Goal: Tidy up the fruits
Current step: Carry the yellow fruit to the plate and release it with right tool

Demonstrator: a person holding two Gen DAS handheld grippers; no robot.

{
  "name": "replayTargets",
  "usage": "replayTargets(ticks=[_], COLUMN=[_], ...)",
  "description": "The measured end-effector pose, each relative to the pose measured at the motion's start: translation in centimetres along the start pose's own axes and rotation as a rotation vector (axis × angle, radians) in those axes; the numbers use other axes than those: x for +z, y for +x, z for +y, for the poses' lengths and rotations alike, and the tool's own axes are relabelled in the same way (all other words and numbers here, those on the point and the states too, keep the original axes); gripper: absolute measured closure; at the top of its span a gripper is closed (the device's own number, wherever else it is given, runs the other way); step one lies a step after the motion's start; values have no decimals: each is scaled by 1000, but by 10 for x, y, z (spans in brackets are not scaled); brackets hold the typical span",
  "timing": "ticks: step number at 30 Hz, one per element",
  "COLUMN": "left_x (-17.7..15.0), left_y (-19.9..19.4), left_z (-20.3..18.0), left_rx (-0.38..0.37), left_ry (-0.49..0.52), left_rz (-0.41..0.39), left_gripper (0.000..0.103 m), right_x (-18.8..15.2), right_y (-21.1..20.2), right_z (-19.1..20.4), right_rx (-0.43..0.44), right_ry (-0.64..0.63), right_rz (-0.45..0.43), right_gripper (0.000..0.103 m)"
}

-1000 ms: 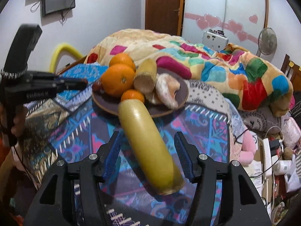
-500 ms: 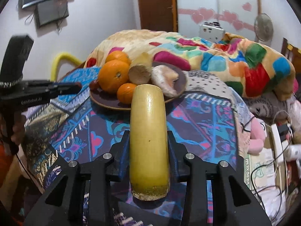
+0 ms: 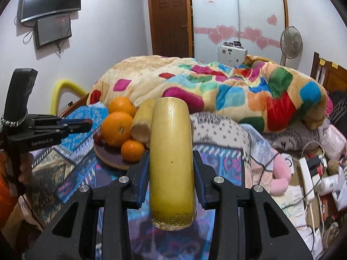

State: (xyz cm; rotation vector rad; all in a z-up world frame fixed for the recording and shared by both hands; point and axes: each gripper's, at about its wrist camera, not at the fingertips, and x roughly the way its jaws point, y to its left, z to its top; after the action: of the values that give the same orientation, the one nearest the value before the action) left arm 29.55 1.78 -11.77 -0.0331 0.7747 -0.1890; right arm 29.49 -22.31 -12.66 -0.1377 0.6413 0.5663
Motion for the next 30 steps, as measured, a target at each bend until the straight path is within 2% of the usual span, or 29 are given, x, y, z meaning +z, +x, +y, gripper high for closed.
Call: replayTargets(ticks=[8, 19, 22, 24, 30], left_x=[23, 29, 30, 31, 31], left_y=[16, 28, 28, 29, 30], left_z=[6, 2, 5, 7, 15], left_rx=[-30, -13, -11, 1, -23], left_ry=[-16, 4, -6, -19, -50], left_rz=[0, -8, -4, -2, 4], left_gripper=[90, 89, 84, 73, 69], right_x=[29, 36, 37, 38, 38], right_y=[39, 89, 93, 94, 95], right_z=[-1, -11, -15, -18, -20], right_rx=[-18, -56, -50, -31, -39], right_ry=[-8, -9, 2, 24, 30], right_rz=[9, 126, 141, 152, 163], right_gripper=[69, 69, 69, 69, 64])
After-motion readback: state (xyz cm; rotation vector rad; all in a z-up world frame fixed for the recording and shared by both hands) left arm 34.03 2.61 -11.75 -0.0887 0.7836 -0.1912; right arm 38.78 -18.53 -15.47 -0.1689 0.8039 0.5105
